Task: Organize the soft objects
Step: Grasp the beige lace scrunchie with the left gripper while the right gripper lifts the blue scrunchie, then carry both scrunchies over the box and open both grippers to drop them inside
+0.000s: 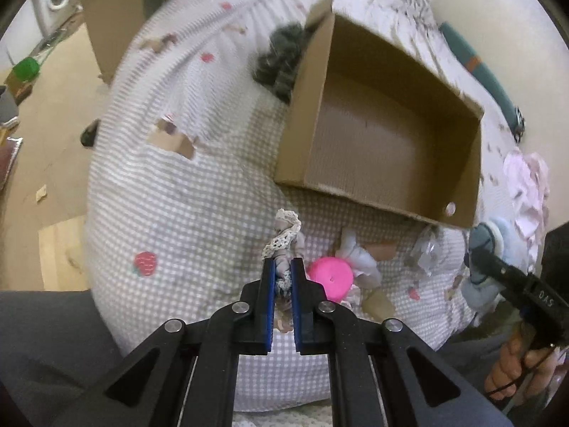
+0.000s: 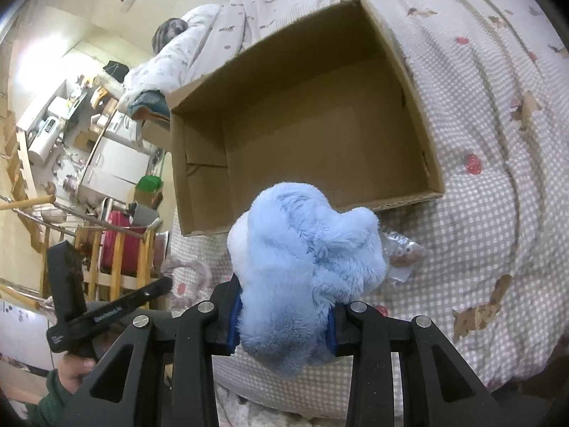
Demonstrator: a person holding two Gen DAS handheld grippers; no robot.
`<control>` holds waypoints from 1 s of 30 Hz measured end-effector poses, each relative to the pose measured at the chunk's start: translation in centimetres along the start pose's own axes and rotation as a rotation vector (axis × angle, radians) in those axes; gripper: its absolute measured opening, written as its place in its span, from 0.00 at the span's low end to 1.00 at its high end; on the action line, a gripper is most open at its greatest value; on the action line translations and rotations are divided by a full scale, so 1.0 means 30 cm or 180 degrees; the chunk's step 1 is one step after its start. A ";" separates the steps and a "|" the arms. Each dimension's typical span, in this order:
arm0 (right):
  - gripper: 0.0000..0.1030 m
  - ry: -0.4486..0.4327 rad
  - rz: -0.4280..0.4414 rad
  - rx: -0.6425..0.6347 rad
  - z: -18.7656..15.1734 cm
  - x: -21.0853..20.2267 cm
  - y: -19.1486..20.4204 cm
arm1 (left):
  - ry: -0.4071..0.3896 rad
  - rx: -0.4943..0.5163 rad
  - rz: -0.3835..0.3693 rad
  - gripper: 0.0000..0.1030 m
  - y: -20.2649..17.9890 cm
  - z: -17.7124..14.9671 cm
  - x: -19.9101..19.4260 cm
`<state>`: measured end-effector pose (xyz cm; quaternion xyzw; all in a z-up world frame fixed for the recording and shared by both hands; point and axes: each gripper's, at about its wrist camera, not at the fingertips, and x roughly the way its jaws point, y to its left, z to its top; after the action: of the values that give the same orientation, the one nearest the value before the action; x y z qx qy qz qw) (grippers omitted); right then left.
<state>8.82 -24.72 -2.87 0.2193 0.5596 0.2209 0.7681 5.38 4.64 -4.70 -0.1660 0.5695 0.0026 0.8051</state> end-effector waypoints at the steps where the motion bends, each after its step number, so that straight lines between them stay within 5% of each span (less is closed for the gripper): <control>1: 0.36 -0.0027 0.0021 -0.0004 0.001 -0.018 0.002 | -0.0068 -0.0002 0.0001 0.07 0.000 0.001 -0.033; 15: 0.36 -0.0527 0.0044 -0.0247 0.102 -0.291 0.077 | -0.0613 0.0340 -0.0143 0.07 -0.134 0.145 -0.317; 30: 0.36 -0.0780 -0.0270 -0.0431 0.236 -0.229 0.102 | -0.0713 0.0646 0.0058 0.07 -0.288 0.348 -0.160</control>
<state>13.40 -26.91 6.12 0.1685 0.4543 0.1970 0.8523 14.94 0.17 5.08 -0.0773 0.4749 -0.0293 0.8761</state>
